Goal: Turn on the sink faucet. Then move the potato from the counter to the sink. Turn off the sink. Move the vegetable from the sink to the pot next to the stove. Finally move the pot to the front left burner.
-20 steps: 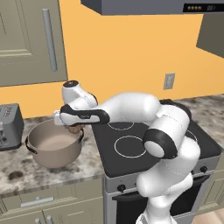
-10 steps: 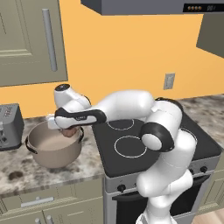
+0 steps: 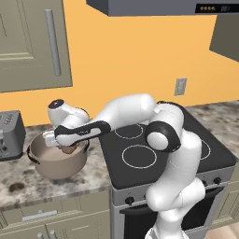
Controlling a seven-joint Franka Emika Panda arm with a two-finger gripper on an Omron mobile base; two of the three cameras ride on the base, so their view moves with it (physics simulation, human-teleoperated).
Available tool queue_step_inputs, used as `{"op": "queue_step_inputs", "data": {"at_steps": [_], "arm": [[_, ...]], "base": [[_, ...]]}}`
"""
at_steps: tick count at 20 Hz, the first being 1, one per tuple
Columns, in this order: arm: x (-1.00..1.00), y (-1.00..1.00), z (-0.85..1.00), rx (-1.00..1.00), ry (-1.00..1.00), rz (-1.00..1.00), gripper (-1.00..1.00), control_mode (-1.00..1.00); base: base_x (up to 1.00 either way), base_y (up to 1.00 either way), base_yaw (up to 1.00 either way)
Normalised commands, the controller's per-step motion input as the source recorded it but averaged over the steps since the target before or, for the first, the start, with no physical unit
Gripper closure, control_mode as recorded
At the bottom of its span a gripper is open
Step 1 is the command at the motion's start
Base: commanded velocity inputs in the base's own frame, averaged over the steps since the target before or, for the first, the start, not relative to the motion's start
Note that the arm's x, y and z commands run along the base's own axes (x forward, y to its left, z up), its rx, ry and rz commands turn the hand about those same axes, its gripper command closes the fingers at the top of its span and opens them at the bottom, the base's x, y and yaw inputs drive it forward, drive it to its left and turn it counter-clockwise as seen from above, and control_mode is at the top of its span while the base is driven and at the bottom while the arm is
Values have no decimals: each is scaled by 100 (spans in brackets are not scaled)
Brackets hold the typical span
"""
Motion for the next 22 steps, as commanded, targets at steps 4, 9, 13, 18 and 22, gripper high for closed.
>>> {"op": "queue_step_inputs", "data": {"at_steps": [4,9,13,18,22], "arm": [[0,4,-23,-5,3,2,100,-100],[3,0,-16,0,2,4,100,-100],[3,0,-12,0,0,3,-100,-100],[0,0,1,1,-1,2,-100,-100],[-5,0,11,0,-7,2,-100,-100]], "base": [[0,0,0],[0,0,0],[0,0,0],[0,0,0],[0,0,0]]}}
